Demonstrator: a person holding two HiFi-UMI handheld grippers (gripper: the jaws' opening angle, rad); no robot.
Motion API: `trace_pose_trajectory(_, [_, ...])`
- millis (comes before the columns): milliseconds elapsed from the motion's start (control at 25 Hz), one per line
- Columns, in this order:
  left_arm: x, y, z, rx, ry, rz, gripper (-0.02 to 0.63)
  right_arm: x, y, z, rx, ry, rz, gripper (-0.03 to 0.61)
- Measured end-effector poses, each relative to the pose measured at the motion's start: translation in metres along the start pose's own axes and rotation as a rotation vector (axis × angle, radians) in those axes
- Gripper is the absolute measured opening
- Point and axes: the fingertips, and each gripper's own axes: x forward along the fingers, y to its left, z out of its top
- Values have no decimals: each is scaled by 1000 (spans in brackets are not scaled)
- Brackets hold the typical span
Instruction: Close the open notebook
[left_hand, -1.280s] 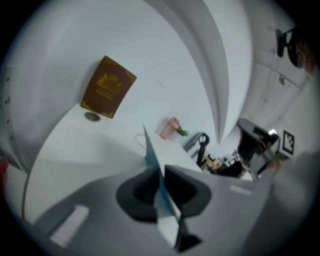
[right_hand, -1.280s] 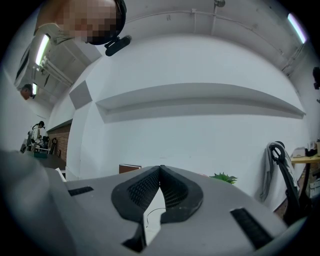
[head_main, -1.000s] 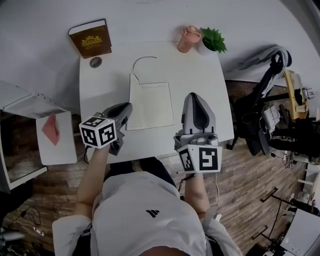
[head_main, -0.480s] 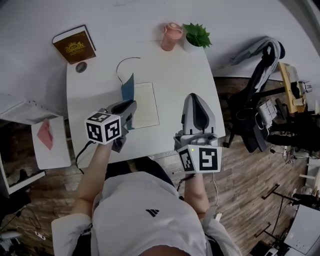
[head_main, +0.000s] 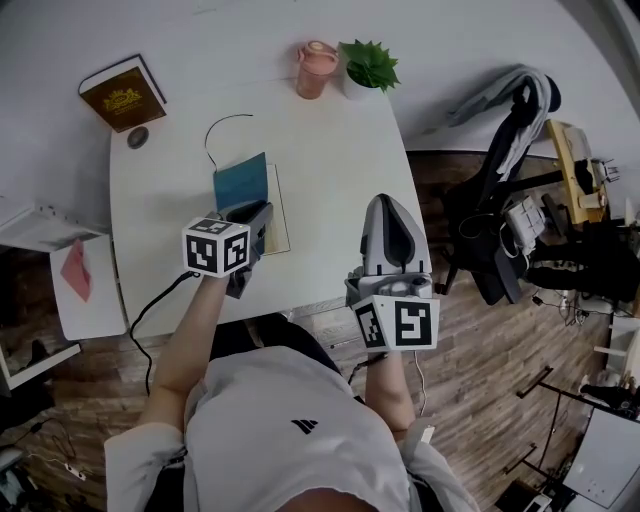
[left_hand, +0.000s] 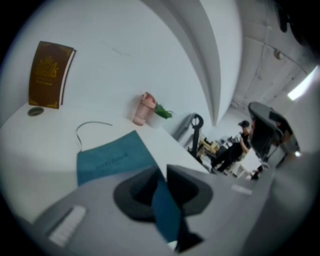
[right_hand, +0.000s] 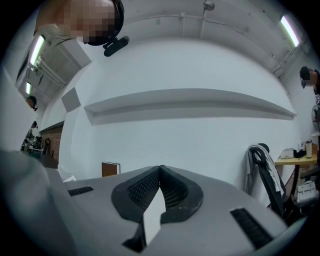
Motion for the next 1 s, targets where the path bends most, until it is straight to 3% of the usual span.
trace_pose_trajectory(440, [46, 2, -31, 50, 111, 82, 86, -13, -44, -13, 20, 32, -29, -6])
trace_pose_trajectory(600, [55, 6, -49, 91, 174, 116, 66, -17, -52, -19, 28, 41, -31, -6])
trace_pose_trajectory(1000, [62, 13, -57, 147, 223, 221, 18, -21, -58, -26, 46, 47, -10, -6])
